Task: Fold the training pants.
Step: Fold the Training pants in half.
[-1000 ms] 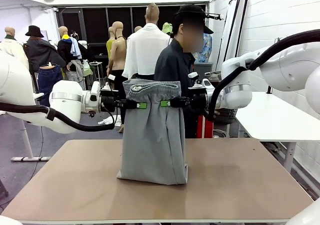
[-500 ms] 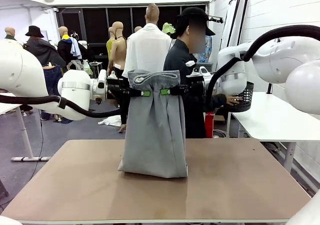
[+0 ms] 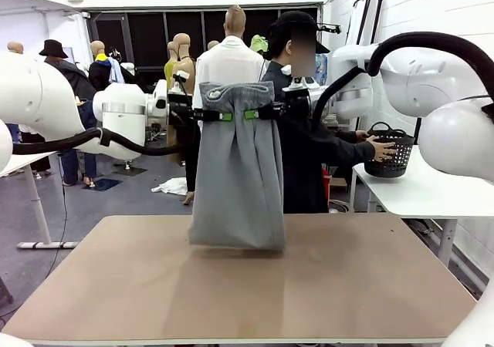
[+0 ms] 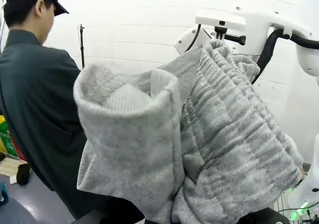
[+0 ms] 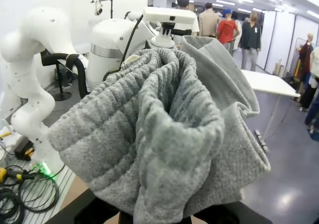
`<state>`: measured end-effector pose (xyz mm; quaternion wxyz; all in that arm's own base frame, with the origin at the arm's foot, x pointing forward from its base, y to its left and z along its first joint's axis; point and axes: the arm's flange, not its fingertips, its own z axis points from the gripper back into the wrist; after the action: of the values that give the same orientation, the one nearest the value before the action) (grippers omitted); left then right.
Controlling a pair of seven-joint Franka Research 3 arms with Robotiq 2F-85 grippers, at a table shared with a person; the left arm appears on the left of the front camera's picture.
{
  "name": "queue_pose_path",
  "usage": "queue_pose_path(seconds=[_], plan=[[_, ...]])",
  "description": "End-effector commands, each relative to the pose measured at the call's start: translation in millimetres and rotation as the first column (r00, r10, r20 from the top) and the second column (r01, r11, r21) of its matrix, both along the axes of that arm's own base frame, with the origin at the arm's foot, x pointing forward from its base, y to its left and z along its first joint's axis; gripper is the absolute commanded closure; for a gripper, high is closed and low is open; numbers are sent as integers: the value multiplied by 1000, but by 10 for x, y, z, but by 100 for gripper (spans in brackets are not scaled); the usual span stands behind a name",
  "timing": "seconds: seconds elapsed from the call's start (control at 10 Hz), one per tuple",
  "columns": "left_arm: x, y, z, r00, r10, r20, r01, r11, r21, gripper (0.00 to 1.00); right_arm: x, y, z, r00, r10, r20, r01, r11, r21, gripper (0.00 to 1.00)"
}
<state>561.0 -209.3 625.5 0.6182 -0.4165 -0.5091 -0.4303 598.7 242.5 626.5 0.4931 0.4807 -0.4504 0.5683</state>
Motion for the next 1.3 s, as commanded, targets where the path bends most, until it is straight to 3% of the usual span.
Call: queue_pose_path(seconds=[0.0, 0.2, 0.5, 0.8, 1.2], plan=[[198, -80, 172, 1000, 24, 3, -24, 1000, 13, 100, 282, 94, 154, 999, 28, 20, -28, 1000, -10, 100], [414, -97, 141, 999, 50, 17, -50, 999, 13, 100, 523, 90, 225, 998, 31, 56, -30, 1000, -5, 100], [550, -10, -180, 997, 53, -60, -54, 998, -26, 100, 486, 61, -14, 1000, 22, -1, -22, 1000, -13, 100], [326, 177, -416, 987, 26, -156, -32, 999, -36, 100, 103, -33, -333, 992, 6, -125, -6, 1000, 2, 100], [-235, 305, -837, 952, -20, -305, 9, 999, -36, 100, -502, -154, -846, 944, -29, -329, 42, 999, 34, 100]])
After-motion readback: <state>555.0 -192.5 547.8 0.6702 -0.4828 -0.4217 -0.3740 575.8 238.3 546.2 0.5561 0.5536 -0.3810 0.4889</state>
